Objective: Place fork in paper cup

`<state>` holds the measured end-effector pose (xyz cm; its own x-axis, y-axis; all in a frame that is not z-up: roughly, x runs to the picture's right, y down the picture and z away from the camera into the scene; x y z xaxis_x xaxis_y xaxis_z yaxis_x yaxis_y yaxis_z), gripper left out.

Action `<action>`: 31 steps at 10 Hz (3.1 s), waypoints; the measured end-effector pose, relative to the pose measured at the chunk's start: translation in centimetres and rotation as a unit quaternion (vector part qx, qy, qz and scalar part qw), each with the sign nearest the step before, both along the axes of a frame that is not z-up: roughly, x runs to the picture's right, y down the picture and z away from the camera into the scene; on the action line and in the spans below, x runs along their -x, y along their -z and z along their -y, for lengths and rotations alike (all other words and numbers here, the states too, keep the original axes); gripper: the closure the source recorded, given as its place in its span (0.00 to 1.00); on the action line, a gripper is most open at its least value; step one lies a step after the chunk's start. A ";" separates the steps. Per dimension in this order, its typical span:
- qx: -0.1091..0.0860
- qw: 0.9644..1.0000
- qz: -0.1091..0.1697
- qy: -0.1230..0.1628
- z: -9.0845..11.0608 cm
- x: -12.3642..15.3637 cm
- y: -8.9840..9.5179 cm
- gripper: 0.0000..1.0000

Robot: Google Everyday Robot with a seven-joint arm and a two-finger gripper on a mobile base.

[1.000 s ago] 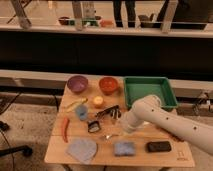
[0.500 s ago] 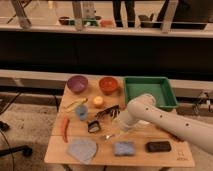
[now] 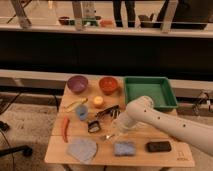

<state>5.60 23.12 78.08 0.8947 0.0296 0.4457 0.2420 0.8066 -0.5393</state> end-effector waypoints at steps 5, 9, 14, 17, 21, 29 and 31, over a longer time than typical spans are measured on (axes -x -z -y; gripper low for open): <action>0.001 1.000 0.008 0.004 -0.7 0.9 -1.3 0.46; 0.000 1.000 0.012 0.006 -1.1 0.9 -2.3 0.46; -0.001 1.000 0.007 0.000 -1.2 -0.1 -2.7 0.66; 0.004 1.000 0.008 0.004 -1.5 0.1 -3.0 0.76; 0.008 1.000 0.009 0.007 -1.5 0.1 -2.9 0.55; 0.009 1.000 0.014 0.007 -1.8 -0.2 -3.3 1.00; -0.005 1.000 0.016 -0.005 -0.6 -0.4 -1.7 1.00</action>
